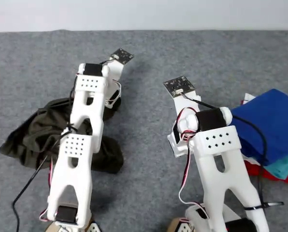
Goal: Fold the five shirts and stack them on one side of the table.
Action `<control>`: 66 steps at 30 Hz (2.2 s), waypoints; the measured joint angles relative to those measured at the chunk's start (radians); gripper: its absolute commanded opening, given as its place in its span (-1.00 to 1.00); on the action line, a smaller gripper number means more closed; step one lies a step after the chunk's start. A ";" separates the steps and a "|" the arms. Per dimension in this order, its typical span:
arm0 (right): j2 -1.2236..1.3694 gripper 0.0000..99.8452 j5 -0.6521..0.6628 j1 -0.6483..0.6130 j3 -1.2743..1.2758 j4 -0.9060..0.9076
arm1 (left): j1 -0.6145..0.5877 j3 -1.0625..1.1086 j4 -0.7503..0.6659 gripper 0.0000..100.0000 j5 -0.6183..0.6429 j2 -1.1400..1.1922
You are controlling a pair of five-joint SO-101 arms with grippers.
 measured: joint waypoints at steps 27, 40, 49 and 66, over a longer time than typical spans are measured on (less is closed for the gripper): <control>0.003 -0.88 0.034 -0.158 -0.012 -0.028 | -0.614 0.512 0.017 -0.99 -0.064 -1.092; 0.175 -0.74 0.040 -0.365 -0.129 -0.276 | -1.114 1.051 -0.078 -0.99 -0.216 -1.162; 0.575 -0.56 0.044 -0.603 -0.485 -0.278 | -1.123 1.237 -0.201 -0.99 -0.219 -1.162; 1.209 -0.57 0.044 -0.779 -1.080 -0.278 | -1.123 1.278 -0.222 -0.99 -0.219 -1.162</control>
